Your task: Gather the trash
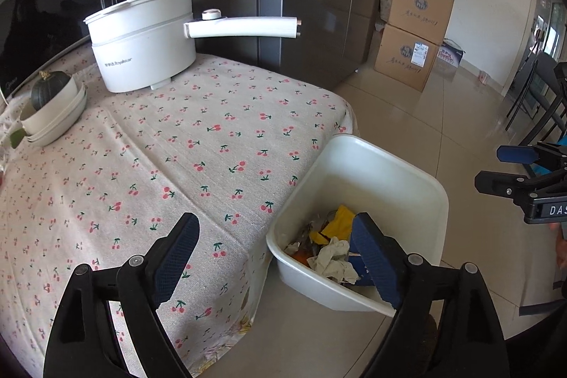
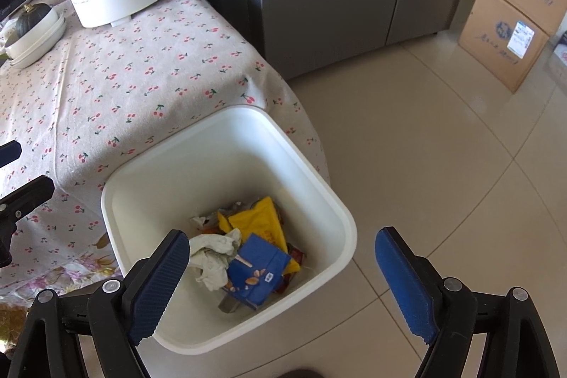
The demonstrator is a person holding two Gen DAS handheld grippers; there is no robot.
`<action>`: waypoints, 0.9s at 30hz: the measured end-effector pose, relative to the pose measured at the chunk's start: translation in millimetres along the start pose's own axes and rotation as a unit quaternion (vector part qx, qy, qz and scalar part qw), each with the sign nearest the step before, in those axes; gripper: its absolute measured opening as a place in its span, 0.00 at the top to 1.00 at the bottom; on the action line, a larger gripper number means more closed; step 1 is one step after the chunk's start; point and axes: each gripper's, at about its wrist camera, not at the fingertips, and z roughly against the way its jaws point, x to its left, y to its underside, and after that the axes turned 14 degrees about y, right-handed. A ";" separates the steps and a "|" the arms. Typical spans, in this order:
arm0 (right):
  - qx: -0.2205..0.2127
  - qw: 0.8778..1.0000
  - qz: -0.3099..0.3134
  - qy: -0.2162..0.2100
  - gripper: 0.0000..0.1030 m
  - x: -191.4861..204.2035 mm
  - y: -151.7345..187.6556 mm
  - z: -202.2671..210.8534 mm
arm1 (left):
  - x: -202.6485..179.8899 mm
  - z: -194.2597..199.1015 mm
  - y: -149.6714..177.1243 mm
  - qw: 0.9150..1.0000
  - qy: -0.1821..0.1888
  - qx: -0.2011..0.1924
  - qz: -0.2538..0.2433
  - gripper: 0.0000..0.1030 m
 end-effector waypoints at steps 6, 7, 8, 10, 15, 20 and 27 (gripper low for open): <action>-0.021 1.000 0.000 -0.002 0.11 4.2 1.4 19.5 | 9.0 34.3 11.6 0.999 -0.041 -0.012 0.023 0.03; -0.023 1.000 -0.002 -0.003 0.11 5.3 1.5 22.9 | 10.3 40.5 13.1 0.999 -0.046 -0.012 0.027 0.03; -0.025 1.000 -0.004 -0.004 0.10 6.3 1.4 26.6 | 11.9 46.9 14.6 0.998 -0.050 -0.013 0.031 0.03; -0.034 0.999 -0.008 -0.002 0.08 9.8 0.5 35.5 | 15.1 60.9 17.4 0.997 -0.057 -0.018 0.039 0.03; -0.068 0.998 -0.016 -0.005 0.03 21.6 -1.7 62.8 | 25.2 100.1 27.7 0.994 -0.068 -0.051 0.070 0.00; -0.098 0.995 -0.029 -0.016 0.01 35.4 3.2 92.3 | 32.6 135.1 35.7 0.988 -0.095 -0.073 0.097 0.00; -0.151 0.988 -0.027 -0.012 0.01 59.6 18.5 129.2 | 36.0 174.5 51.2 0.981 -0.125 -0.098 0.113 0.00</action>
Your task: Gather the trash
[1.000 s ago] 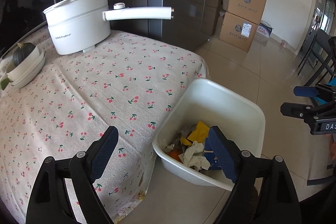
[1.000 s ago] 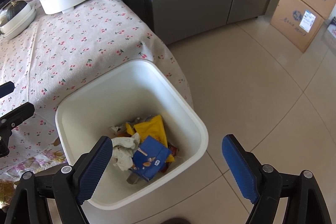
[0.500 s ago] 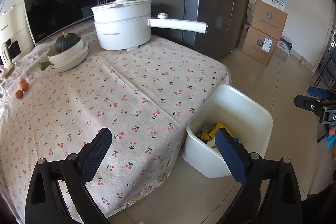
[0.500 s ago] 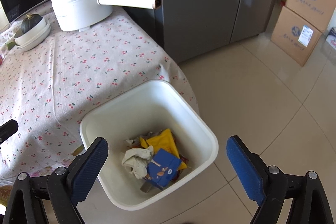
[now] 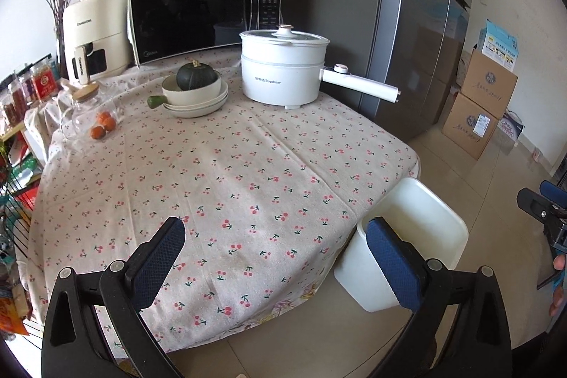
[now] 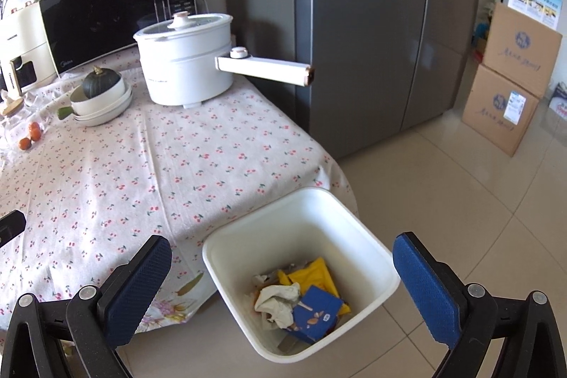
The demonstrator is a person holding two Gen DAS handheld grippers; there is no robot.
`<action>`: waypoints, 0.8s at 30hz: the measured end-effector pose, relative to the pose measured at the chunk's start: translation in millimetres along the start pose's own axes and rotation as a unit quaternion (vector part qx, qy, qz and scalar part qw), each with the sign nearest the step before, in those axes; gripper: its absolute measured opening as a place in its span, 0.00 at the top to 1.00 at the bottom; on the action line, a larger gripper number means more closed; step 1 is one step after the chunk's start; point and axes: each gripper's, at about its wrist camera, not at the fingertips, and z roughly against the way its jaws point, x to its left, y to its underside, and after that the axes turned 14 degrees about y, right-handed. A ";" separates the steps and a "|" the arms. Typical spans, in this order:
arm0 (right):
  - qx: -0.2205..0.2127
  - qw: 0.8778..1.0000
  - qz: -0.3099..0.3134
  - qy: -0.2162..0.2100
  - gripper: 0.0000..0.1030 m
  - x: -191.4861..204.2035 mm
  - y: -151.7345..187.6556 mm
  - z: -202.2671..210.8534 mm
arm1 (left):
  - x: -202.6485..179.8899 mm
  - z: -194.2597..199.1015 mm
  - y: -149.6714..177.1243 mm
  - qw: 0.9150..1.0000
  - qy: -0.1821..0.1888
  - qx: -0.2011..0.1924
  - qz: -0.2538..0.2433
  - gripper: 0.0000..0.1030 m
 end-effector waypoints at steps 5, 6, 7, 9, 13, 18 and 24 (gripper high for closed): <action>-0.036 0.999 0.006 0.009 0.01 15.6 6.9 21.8 | 1.4 23.0 7.5 0.999 -0.032 -0.020 -0.018 0.00; -0.045 0.999 0.009 0.012 0.01 18.9 8.1 25.8 | 2.0 27.7 9.3 0.999 -0.036 -0.026 -0.019 0.00; -0.053 0.998 0.013 0.015 0.01 22.2 9.3 29.4 | 3.0 32.5 10.9 0.999 -0.040 -0.032 -0.019 0.00; -0.070 0.997 0.020 0.021 0.01 27.4 10.6 35.8 | 5.4 42.9 15.4 0.997 -0.049 -0.050 -0.017 0.00; -0.098 0.994 0.034 0.030 0.01 37.2 11.1 42.9 | 9.4 56.0 22.3 0.995 -0.064 -0.076 -0.013 0.00; -0.100 0.994 0.030 0.018 0.01 42.7 12.6 43.1 | 10.9 61.5 24.2 0.994 -0.063 -0.086 -0.012 0.00; -0.123 0.992 0.038 0.018 0.01 51.3 16.5 49.7 | 7.7 63.0 25.2 0.994 -0.049 -0.092 -0.017 0.00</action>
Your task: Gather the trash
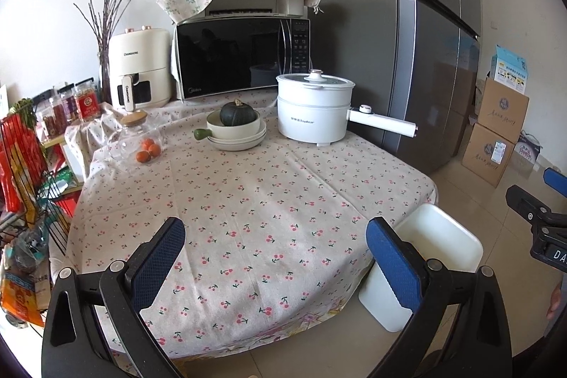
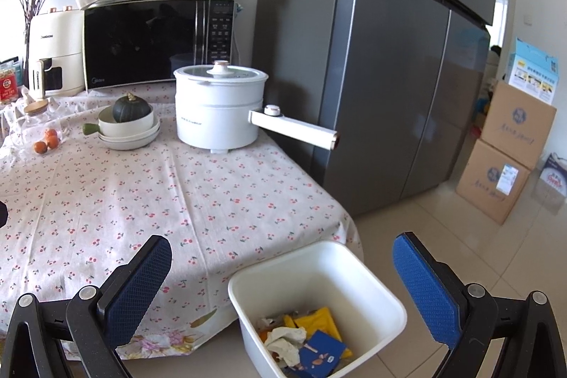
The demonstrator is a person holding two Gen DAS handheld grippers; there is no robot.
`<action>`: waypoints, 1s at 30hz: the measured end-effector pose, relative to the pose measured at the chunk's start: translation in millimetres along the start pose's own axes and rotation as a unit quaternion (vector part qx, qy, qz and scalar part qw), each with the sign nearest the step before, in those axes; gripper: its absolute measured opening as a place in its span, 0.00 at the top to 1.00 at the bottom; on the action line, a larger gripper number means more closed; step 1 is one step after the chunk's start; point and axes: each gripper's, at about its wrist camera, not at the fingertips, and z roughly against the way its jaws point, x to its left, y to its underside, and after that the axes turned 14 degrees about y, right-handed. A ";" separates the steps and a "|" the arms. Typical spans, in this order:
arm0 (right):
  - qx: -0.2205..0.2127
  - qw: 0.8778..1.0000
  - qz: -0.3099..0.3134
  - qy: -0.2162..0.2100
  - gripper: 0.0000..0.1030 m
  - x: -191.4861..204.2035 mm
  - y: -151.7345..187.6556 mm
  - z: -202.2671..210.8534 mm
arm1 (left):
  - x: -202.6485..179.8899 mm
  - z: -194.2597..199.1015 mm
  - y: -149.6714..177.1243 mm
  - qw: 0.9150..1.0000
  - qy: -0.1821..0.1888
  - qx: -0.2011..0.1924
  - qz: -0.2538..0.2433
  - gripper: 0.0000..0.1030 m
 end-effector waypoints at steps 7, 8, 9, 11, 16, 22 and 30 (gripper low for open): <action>-0.006 1.000 0.011 -0.009 0.01 9.9 2.5 0.2 | -3.3 1.5 -1.8 1.000 0.008 -0.002 0.007 0.00; -0.004 1.000 0.010 -0.011 0.01 10.5 2.9 -0.4 | -3.8 1.6 -1.7 1.000 0.009 -0.002 0.007 0.00; -0.003 1.000 0.010 -0.011 0.01 10.9 3.3 -1.0 | -4.2 1.8 -1.5 1.000 0.009 -0.002 0.006 0.00; -0.001 1.000 0.010 -0.011 0.01 11.9 3.4 -1.8 | -4.4 2.2 -1.1 1.000 0.010 -0.003 0.005 0.00; 0.003 1.000 0.005 -0.011 0.01 9.5 3.7 -2.3 | -4.1 1.1 -1.0 1.000 0.009 -0.001 0.008 0.00; 0.010 1.000 -0.002 -0.010 0.01 5.6 3.3 -4.4 | -5.4 0.8 -1.0 1.000 0.011 -0.002 0.005 0.00; 0.016 1.000 -0.011 -0.005 0.01 2.6 1.8 -6.0 | -7.1 0.3 -1.1 1.000 0.011 -0.002 0.004 0.00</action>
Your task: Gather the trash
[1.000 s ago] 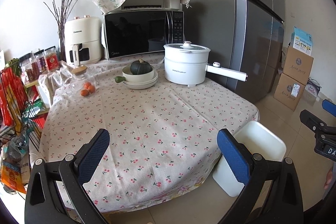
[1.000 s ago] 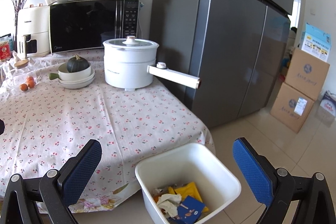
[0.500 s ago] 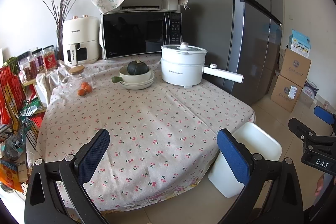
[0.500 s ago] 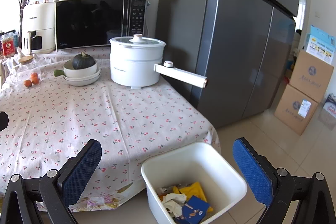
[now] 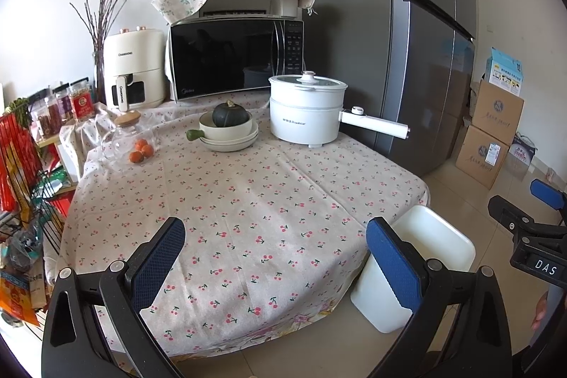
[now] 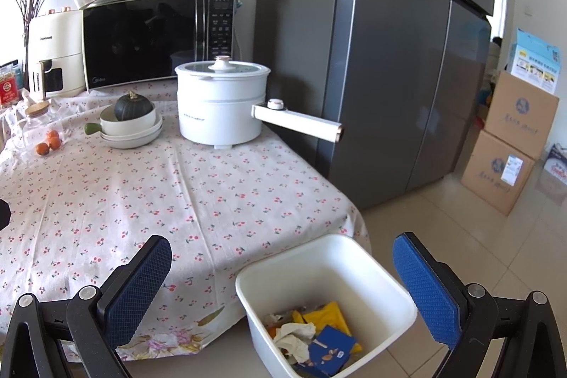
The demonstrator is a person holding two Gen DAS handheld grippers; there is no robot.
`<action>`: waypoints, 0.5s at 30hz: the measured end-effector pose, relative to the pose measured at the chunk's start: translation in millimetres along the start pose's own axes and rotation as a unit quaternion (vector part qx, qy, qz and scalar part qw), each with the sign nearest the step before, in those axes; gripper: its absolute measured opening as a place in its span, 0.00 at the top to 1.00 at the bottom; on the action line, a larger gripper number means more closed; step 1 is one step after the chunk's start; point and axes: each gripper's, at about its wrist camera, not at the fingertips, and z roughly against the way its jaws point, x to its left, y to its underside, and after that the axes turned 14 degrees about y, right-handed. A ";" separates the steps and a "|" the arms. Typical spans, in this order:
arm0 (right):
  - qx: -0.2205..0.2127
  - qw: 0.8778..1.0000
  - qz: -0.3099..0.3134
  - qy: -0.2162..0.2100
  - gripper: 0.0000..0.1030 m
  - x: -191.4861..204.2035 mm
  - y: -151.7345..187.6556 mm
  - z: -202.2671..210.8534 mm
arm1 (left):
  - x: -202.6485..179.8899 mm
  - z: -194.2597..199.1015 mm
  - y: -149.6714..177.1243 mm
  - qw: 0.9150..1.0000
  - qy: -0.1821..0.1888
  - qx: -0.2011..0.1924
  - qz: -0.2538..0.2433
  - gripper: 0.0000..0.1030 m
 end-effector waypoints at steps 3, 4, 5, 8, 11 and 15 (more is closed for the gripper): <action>0.005 1.000 0.000 0.001 0.01 -0.8 1.2 -1.1 | -0.7 -0.5 0.0 1.000 0.000 0.001 -0.001 0.00; 0.007 1.000 -0.001 0.000 0.01 -1.0 1.5 -1.4 | -0.8 -0.6 0.1 1.000 0.000 0.001 -0.001 0.00; 0.008 1.000 -0.001 0.000 0.01 -1.4 1.5 -1.9 | -0.9 -0.9 0.1 1.000 0.000 0.002 0.000 0.00; 0.008 1.000 -0.003 0.002 0.01 -2.4 0.9 -2.0 | -0.6 -3.0 1.5 1.000 0.001 0.008 0.002 0.00; 0.010 1.000 -0.006 0.002 0.01 -3.9 0.8 -2.2 | -0.2 -4.6 2.6 1.000 0.001 0.012 0.004 0.00; 0.009 1.000 -0.009 0.002 0.01 -5.3 0.6 -2.1 | 0.0 -4.2 2.7 1.000 0.002 0.010 0.005 0.00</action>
